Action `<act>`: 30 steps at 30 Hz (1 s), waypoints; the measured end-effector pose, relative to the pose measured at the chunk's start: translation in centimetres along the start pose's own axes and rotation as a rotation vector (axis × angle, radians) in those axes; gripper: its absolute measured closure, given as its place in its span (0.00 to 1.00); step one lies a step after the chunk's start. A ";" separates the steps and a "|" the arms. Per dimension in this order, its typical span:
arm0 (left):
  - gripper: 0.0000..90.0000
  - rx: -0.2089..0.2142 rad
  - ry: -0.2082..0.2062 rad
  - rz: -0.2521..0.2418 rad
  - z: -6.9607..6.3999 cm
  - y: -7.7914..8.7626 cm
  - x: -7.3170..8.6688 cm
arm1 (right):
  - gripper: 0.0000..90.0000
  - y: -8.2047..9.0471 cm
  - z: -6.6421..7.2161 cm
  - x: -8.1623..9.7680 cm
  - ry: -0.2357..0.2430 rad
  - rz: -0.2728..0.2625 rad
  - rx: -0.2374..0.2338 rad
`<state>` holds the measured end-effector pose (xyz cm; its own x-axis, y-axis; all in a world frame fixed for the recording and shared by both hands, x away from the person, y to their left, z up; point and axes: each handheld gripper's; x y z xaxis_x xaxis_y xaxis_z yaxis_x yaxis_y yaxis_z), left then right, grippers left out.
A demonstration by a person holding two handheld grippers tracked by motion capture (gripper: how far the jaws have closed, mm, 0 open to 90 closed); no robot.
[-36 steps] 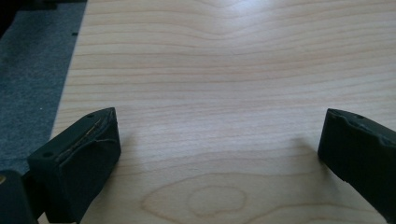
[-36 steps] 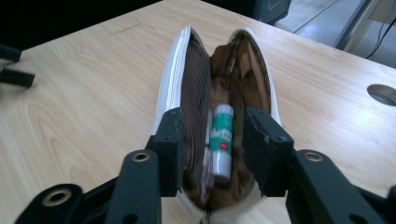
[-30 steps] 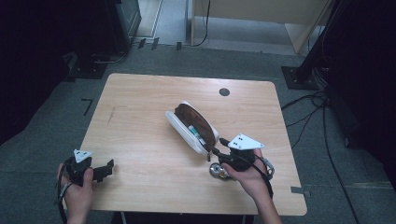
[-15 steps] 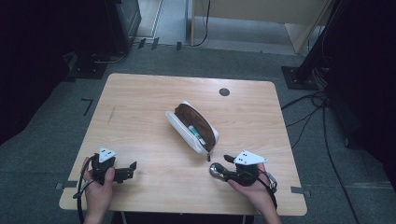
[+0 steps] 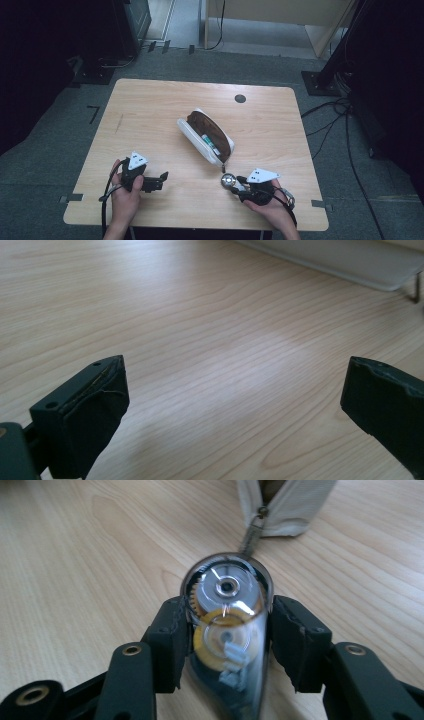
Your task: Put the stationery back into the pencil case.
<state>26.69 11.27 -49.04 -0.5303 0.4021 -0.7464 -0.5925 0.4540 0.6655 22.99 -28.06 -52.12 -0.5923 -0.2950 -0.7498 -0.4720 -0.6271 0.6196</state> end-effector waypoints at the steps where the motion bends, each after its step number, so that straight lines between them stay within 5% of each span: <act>1: 0.00 0.018 -0.003 -0.013 -0.3 -0.3 -0.2 | 0.57 -0.3 0.2 -0.1 0.004 0.007 -0.011; 7: 0.00 0.102 -0.036 -0.023 -1.4 -1.3 -0.7 | 0.57 -2.3 2.0 -1.2 0.054 0.030 -0.051; 10: 0.19 0.084 -0.039 -0.035 -2.0 -1.6 -1.0 | 0.57 -3.6 3.1 -2.0 0.089 0.035 -0.076; 14: 0.20 0.122 -0.054 -0.040 -2.7 -2.0 -1.0 | 0.52 -4.9 4.4 -2.8 0.133 0.030 -0.094; 30: 0.23 0.235 -0.109 -0.015 -5.6 -3.6 -0.6 | 0.65 -2.7 2.3 -1.4 0.084 0.034 -0.106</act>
<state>25.75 4.98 -51.02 -0.4463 0.4714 -0.7607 -0.4356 0.6281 0.6448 23.62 -24.33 -52.25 -0.5482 -0.3736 -0.7483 -0.3783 -0.6872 0.6202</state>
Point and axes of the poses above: each handheld gripper's, and its own axes: y roughly backward along the jaws, x roughly out of its underside, z roughly to its left, and after that the axes turned 8 degrees about -y, right-handed
